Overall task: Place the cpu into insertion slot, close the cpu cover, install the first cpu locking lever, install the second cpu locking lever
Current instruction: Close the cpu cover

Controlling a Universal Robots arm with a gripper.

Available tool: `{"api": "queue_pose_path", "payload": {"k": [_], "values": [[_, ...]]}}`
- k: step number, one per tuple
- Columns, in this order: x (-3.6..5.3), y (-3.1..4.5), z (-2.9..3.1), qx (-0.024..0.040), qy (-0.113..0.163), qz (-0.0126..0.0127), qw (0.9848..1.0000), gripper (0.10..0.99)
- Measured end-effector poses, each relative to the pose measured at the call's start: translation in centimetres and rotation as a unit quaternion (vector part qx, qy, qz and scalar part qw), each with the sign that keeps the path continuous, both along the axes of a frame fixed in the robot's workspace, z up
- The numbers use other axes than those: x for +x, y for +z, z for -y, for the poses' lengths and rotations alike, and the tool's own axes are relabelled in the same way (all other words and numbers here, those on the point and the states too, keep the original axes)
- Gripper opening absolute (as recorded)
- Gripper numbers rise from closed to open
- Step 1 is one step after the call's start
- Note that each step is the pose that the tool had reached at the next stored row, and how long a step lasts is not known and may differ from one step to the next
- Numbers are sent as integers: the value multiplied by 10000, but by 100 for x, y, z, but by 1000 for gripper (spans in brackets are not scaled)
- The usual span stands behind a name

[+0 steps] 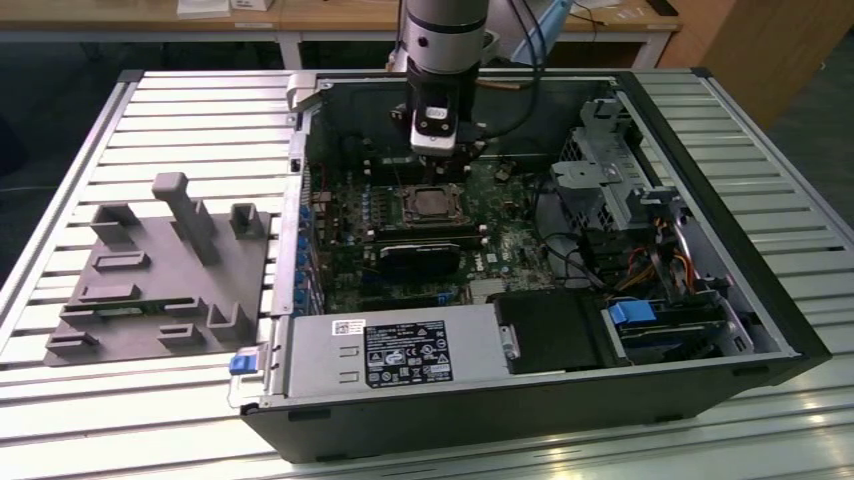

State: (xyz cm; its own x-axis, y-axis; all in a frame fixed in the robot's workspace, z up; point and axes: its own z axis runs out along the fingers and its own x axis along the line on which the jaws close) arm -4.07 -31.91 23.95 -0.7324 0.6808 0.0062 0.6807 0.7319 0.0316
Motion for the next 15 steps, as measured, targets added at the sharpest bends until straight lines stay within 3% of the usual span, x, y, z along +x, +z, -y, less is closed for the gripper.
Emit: {"api": "queue_pose_path", "payload": {"k": [4, 8, 12, 15], "values": [[0, -1, 0, 0, 376, 0, 9993, 102], [0, -1, 0, -1, 735, 0, 9973, 102], [0, -3, 0, 0, 1099, 0, 9939, 102], [0, -4, 0, 0, 1374, 0, 9905, 102]]}}
